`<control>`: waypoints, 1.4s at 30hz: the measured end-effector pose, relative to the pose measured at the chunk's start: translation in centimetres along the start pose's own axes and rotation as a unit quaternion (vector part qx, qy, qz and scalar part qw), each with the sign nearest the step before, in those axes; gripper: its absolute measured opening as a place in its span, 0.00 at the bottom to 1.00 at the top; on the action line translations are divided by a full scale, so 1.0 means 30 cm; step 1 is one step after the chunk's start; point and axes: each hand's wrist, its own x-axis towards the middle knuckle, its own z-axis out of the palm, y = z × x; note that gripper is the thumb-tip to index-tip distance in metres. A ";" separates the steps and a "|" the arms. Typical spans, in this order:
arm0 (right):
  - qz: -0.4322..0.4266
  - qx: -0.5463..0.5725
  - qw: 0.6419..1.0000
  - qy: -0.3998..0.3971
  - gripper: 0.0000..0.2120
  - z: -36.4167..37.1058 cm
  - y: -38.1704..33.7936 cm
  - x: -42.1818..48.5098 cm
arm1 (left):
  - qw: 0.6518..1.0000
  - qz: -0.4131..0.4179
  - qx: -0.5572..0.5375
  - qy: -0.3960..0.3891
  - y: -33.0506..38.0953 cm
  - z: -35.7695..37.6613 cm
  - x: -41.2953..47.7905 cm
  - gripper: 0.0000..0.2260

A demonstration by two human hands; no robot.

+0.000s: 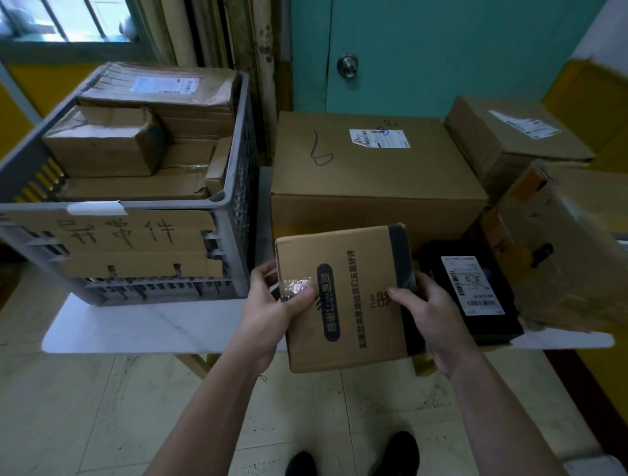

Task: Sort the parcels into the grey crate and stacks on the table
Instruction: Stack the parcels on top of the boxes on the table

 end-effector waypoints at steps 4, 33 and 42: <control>0.004 -0.002 1.000 0.028 0.18 0.012 0.016 0.007 | 0.999 0.008 -0.018 -0.027 -0.016 0.004 -0.001 0.37; 0.020 0.023 0.999 0.034 0.12 0.013 -0.003 -0.005 | 0.999 -0.012 0.012 0.037 -0.001 0.048 0.000 0.12; 0.056 0.016 0.998 0.029 0.18 -0.002 -0.010 -0.021 | 0.999 -0.029 0.001 0.018 0.003 0.038 0.000 0.05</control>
